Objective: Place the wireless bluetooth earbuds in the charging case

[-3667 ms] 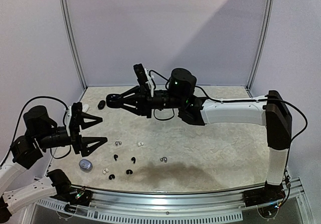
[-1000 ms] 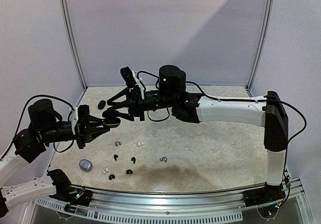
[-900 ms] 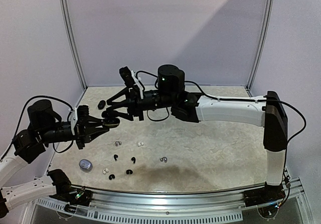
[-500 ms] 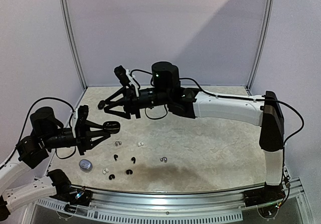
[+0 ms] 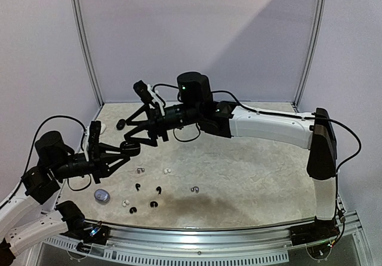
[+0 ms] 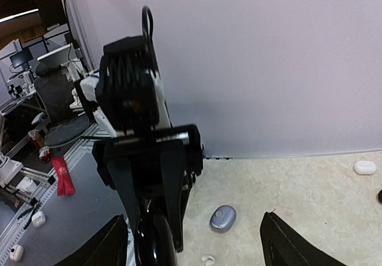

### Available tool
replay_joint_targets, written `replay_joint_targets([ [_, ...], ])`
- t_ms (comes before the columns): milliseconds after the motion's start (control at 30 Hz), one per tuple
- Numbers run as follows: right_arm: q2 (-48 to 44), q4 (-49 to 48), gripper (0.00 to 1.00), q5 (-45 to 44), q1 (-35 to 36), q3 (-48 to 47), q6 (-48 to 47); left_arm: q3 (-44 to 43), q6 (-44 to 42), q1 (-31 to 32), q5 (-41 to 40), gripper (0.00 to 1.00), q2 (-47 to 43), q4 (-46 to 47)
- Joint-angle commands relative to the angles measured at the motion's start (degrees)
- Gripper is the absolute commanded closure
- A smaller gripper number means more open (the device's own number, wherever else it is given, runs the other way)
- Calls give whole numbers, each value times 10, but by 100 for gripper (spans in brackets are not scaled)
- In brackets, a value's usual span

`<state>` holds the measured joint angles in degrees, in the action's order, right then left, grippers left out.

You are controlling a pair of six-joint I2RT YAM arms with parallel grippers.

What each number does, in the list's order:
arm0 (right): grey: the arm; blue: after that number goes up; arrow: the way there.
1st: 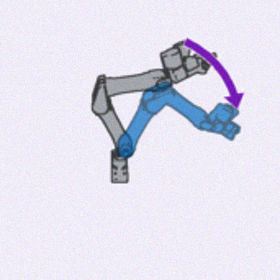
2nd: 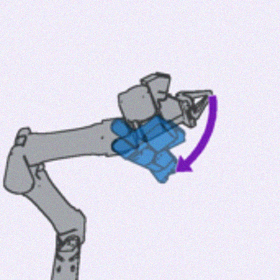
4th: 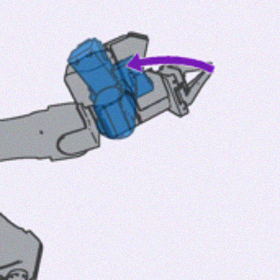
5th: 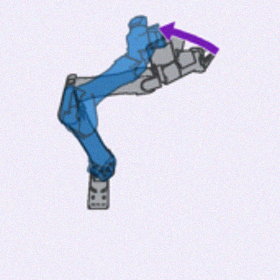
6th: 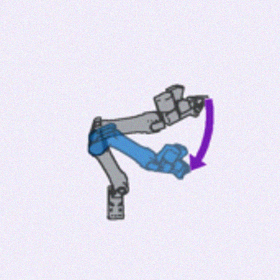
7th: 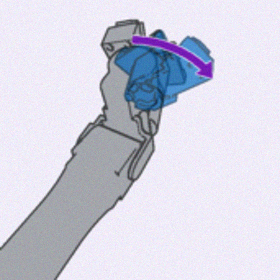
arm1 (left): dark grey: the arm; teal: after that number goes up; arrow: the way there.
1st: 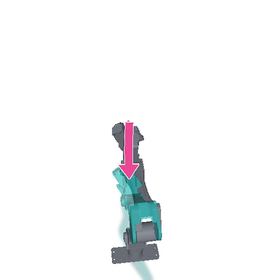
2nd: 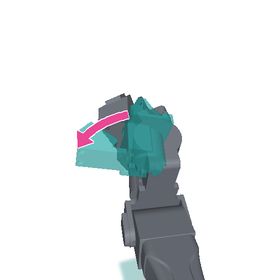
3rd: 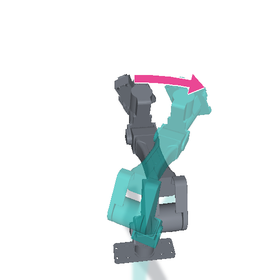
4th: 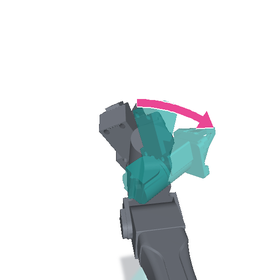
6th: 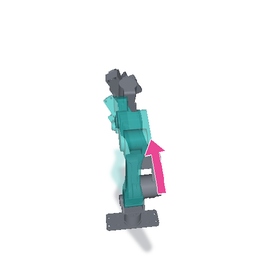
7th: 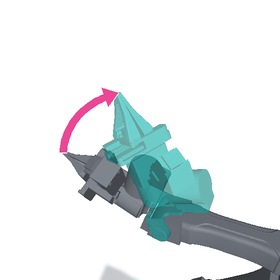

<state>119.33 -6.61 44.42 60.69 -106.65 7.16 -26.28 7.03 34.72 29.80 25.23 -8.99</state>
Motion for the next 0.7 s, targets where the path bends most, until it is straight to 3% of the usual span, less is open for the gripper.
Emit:
replay_joint_targets([
  [0,-18,57,22,29,-2,29,-45,-3,-10,-11,6,100,-10,16],
  [100,-16,40,31,51,-1,44,-37,-1,-3,-12,10,100,-9,27],
  [267,-13,23,66,61,-1,51,-24,-2,8,-14,13,100,-4,34],
  [400,-10,20,86,74,0,46,-26,-4,4,-16,23,100,-1,34],
  [567,-9,17,99,80,-1,45,-25,-5,-13,-16,34,100,3,26],
  [667,-11,26,100,76,0,44,-32,-11,-39,-16,32,51,1,16],
])
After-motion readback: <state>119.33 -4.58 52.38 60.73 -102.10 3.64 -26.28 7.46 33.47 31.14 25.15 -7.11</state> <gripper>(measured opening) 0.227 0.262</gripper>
